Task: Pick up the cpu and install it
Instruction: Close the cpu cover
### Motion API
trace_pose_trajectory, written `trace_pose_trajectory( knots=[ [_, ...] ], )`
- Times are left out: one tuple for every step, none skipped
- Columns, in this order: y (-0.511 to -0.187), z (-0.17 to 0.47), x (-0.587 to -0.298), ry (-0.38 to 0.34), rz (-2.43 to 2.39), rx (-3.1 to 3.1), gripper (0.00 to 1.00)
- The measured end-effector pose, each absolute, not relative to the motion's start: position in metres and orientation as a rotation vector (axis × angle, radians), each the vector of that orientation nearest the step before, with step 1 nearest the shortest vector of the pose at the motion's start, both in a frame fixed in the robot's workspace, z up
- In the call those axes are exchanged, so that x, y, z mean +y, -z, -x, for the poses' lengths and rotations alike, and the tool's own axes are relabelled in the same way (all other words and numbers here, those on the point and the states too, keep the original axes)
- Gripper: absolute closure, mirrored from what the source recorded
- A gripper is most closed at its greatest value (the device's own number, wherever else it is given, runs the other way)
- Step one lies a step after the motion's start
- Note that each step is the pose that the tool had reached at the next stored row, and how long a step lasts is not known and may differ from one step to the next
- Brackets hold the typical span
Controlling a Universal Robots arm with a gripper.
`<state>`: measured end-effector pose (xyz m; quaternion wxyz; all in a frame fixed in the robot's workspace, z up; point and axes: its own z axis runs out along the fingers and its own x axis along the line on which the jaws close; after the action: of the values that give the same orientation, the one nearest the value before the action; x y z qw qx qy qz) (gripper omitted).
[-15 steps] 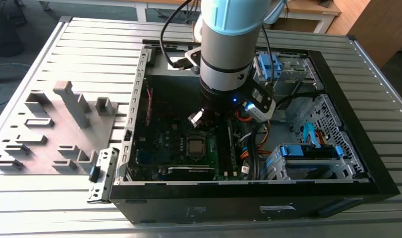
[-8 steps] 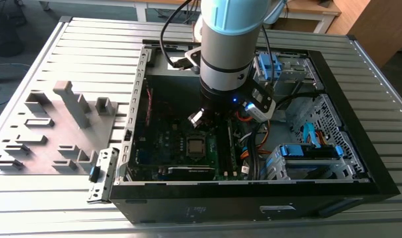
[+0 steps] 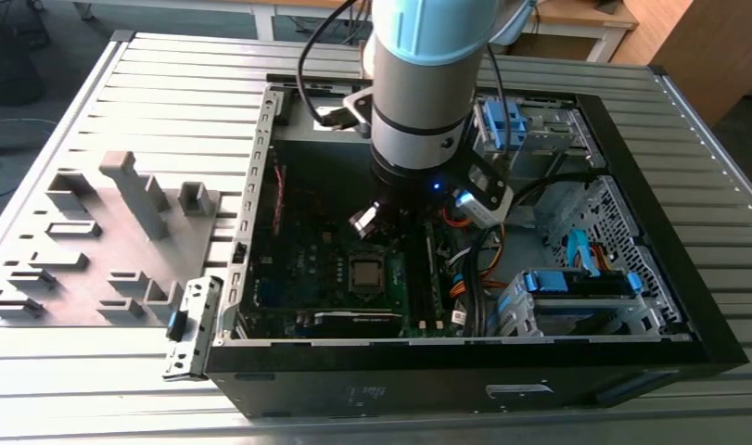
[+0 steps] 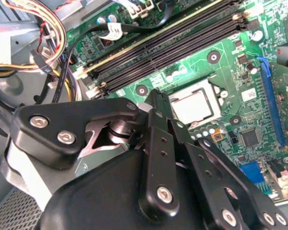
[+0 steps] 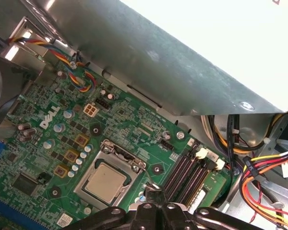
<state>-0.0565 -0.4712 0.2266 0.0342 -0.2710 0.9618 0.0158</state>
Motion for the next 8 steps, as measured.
trace_pose_trajectory(
  knots=[
    [-0.2266,0.0571,-0.4712,-0.048,0.833,2.958,0.88],
    [-0.2265,0.0577,-0.4712,-0.049,0.833,2.958,0.88],
    [-0.2264,0.0578,-0.4711,-0.049,0.834,2.958,0.88],
    [-0.2263,0.0578,-0.4711,-0.049,0.834,2.958,0.88],
    [-0.2262,0.0578,-0.4710,-0.049,0.834,2.957,0.88],
    [-0.2260,0.0578,-0.4708,-0.049,0.834,2.957,0.88],
    [-0.2259,0.0578,-0.4706,-0.049,0.833,2.957,0.88],
    [-0.2258,0.0577,-0.4704,-0.049,0.834,2.958,0.88]
  ],
)
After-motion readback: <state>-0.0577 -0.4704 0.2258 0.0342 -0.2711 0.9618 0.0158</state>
